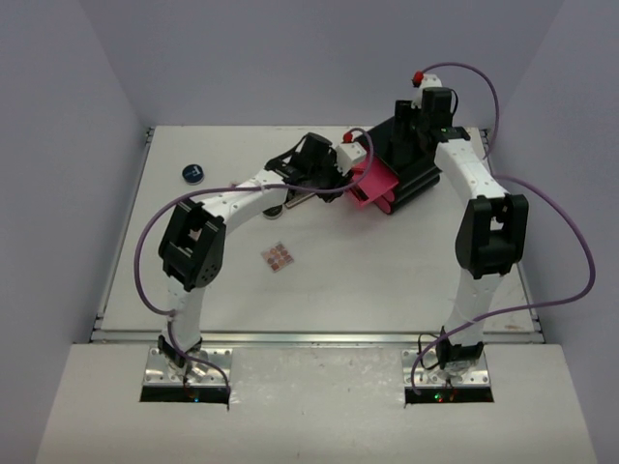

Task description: Organize the makeup

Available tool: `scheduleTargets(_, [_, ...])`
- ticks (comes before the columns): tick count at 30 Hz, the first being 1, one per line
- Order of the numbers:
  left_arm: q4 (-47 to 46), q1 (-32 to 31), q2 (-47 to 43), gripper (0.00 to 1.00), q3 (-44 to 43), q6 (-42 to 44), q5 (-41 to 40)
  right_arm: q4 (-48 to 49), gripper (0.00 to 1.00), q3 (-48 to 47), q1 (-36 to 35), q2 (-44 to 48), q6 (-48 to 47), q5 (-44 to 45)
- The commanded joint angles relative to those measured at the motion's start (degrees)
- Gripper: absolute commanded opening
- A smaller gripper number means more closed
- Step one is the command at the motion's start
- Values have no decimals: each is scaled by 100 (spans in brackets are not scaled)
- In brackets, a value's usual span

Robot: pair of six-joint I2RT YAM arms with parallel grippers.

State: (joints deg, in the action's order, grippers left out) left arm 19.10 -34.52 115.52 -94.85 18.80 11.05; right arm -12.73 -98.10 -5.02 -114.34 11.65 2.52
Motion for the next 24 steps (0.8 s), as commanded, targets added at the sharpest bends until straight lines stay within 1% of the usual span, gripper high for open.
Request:
scheduleTargets(1, [-333, -35, -237, 0, -664, 124, 18, -678, 66, 335, -15, -88, 55, -232])
scheduleTargets(5, [-304, -60, -22, 0, -1038, 142, 5, -634, 66, 411, -17, -79, 7, -225])
scheduleTargets(14, [-189, -123, 1019, 0, -2326, 33, 38, -537, 66, 603, -14, -64, 14, -490])
scheduleTargets(17, [-194, -214, 1281, 0, -2619, 20, 74, -469, 66, 722, -17, -53, 42, -573])
scheduleTargets(24, [-539, -397, 1842, 0, -3329, 142, -279, -397, 66, 836, -17, -44, 83, -691])
